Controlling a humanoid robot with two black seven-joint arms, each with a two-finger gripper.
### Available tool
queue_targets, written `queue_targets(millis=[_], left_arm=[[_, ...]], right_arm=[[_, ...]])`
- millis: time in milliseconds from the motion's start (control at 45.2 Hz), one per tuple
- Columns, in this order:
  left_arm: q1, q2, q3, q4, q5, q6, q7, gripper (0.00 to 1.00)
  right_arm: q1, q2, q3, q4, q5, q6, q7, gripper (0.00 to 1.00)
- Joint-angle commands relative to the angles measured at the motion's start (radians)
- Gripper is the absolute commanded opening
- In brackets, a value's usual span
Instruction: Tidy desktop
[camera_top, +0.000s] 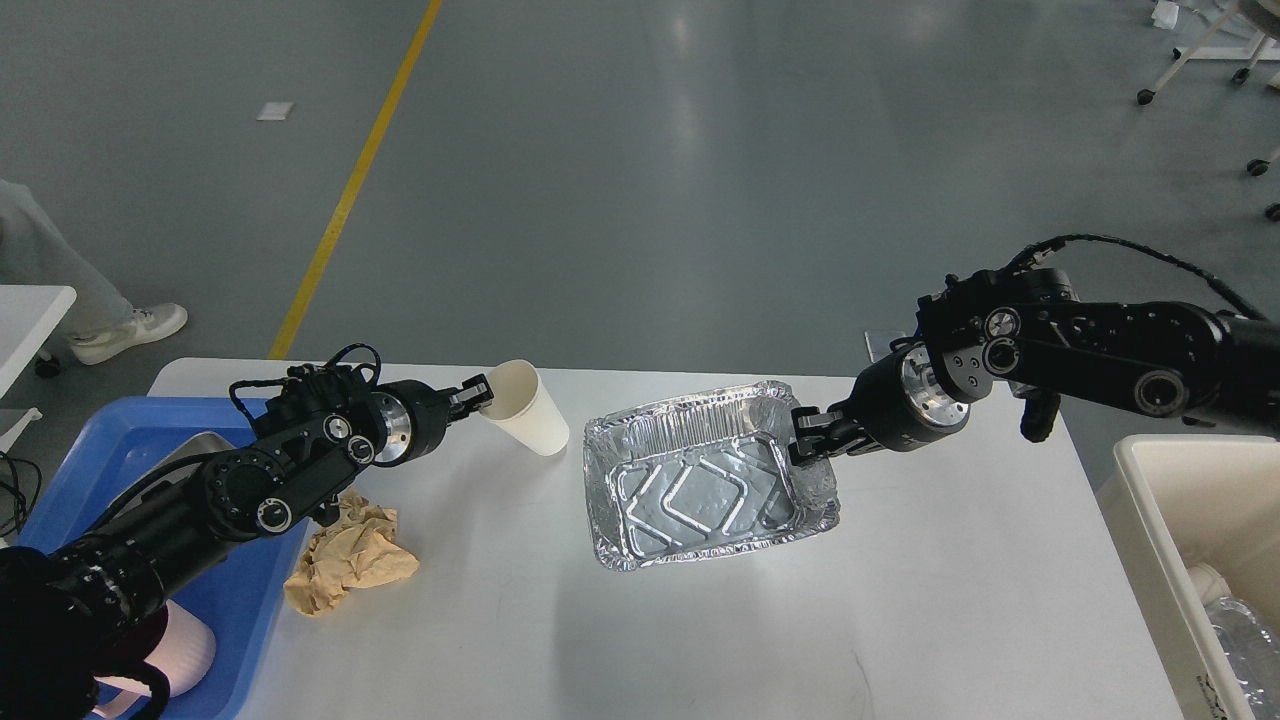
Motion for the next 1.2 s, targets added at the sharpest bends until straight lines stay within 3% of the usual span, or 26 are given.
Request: queue_targets(millis=[0,332,598,863,1041,1173], left_arm=[[-0.022,0.014,-0.009,-0.016,0.001,-0.077,-0.021,0.12],[-0.051,0.120,-0.070,-0.159,-0.002,-0.276,-0.046,0.14],[-0.061,0.154,-0.070,-0.165,-0.006,-0.298,-0.055,0.16],[-0.049,0.128,-0.067,-0.141,-0.100,-0.207,-0.044,0.57],[-0.049,0.051,-0.056,-0.092,-0.101,-0.129,-0.040,0.68],[-0.060,0.060,-0.070,-0.113,-0.126,-0.147,-0.043,0.76]], right_arm=[[-0.001,-0.001,0.000,0.000,0.000,0.000,0.001,0.00],[-0.003,0.001,0.000,0.000,0.000,0.000,0.001,0.00],[-0.010,0.007,0.000,-0.003,-0.002,-0.002,0.000,0.00],[-0.009,0.005,0.001,-0.005,0.000,-0.002,0.001,0.00],[-0.007,0.002,0.000,-0.005,0.000,-0.002,0.000,0.00],[-0.007,-0.001,0.000,-0.005,0.000,-0.002,0.001,0.00]])
